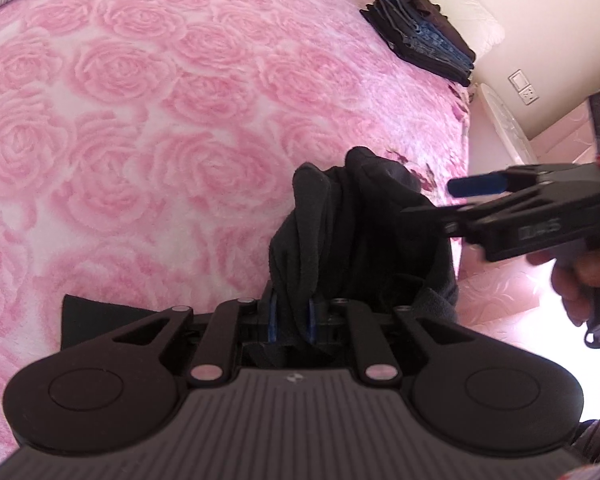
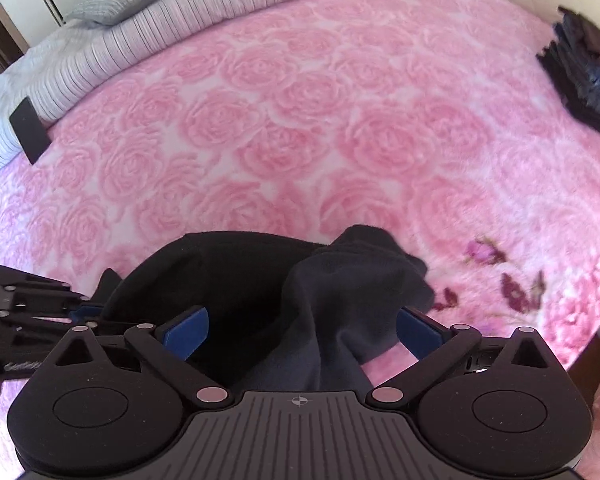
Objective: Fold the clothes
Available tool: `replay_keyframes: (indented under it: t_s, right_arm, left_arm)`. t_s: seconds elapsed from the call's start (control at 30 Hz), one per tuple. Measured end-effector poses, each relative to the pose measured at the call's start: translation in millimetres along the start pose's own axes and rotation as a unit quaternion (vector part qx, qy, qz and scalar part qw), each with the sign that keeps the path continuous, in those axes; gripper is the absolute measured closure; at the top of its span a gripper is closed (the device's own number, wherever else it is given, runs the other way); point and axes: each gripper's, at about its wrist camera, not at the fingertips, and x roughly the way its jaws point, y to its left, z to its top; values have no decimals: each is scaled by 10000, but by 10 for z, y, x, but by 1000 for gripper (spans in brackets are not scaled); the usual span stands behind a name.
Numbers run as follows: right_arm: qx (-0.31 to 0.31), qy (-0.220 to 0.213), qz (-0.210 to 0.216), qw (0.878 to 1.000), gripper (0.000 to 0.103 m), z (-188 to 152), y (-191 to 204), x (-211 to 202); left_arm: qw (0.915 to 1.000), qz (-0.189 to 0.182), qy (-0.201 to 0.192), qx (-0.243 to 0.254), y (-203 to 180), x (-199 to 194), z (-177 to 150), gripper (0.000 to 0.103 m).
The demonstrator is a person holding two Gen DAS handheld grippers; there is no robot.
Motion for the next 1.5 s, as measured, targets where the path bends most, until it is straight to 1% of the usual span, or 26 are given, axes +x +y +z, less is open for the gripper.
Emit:
replay_keyframes:
  t_s: [0.03,0.07,0.1,0.13,0.17,0.2,0.3,0.33,0.4,0.47,0.53,0.6,0.7,0.9,0.97,1.03,1.07,1.1,1.13,1.17,1.2,1.23,1.33,1.4,1.47,1.5]
  right_arm:
    - [58,101,46,9999,2,19,-20,89]
    - [66,129,81,9999,11,34,-48,106]
    - [48,118,111,9999,33,46,-82,84]
    - [30,107,141,9998,51,59,-116,62]
    - [12,97,171,9998,86,72,-150,40]
    - [-6,86,201,9998,93,85,-184,18]
    - [-61,53,290,9995,95,123,-285,-48]
    - [-79,43,320,9994,95,136,-319,-70]
    - [-235,-246,378,9987,95,277,-316,-288]
    - [-421,-538,441,9967,95,508,-281,-457]
    - [-606,-830,504,9934,95,740,-247,-627]
    - [-791,-1120,566,9889,99,971,-213,-796]
    - [-1065,-1493,666,9808,99,1342,-165,-963]
    - [-1951,-1819,783,9606,99,2328,12,-433]
    - [-2262,-1902,783,9521,99,2658,65,-132]
    - [-2610,-1873,752,9440,98,2957,113,221]
    - [-2730,-1734,667,9439,98,3094,113,432]
    - [-2764,-1595,451,9466,91,3192,114,620]
    - [-2731,-1562,216,9490,77,3237,103,747]
    - [-2686,-1681,88,9484,43,3227,76,804]
    - [-2678,-1840,126,9457,16,3169,39,816]
    - [-2724,-1863,236,9437,13,3073,9,830]
    - [-2933,-1484,601,9425,13,2717,-29,925]
    - [-3090,-1103,870,9406,13,2429,-22,992]
    - [-3303,-845,1037,9343,13,2109,-1,1018]
    - [-3358,-731,1075,9329,14,1970,11,1023]
  left_arm:
    - [10000,38,-7,-21,11,7,9,93]
    - [10000,66,-9,-47,25,16,18,93]
    - [9999,101,-14,-70,39,20,34,94]
    - [9998,144,-21,-102,52,19,45,94]
    - [9997,180,-31,-140,67,15,56,95]
    - [9996,193,-64,-200,86,-10,68,95]
    - [9982,288,-360,-394,158,-216,133,96]
    - [9967,362,-540,-486,205,-347,166,96]
    - [9913,590,-980,-657,306,-692,229,96]
    - [9823,864,-1461,-797,404,-1090,290,96]
    - [9697,1211,-1919,-908,501,-1498,351,97]
    - [9612,1510,-2062,-1034,572,-1605,415,97]
    - [9461,1956,-2272,-1221,679,-1766,511,97]
    - [9075,2833,-2659,-1595,901,-2061,709,96]
    - [8918,3154,-2672,-1837,1061,-1927,824,94]
    - [8745,3428,-2621,-2213,1278,-1773,876,87]
    - [8668,3532,-2561,-2415,1370,-1689,887,76]
    - [8619,3564,-2467,-2632,1438,-1604,886,71]
    - [8578,3583,-2388,-2806,1488,-1522,876,71]
    - [8587,3558,-2370,-2827,1471,-1448,829,70]
    - [8602,3533,-2345,-2833,1450,-1371,779,65]
    - [8664,3497,-2265,-2752,1409,-1276,718,62]
    - [9054,3265,-1718,-2101,1295,-908,593,55]
    - [9263,3110,-1337,-1652,1229,-662,509,51]
    - [9402,3034,-907,-1258,1290,-396,442,49]
    - [9441,2999,-708,-1173,1365,-266,388,49]
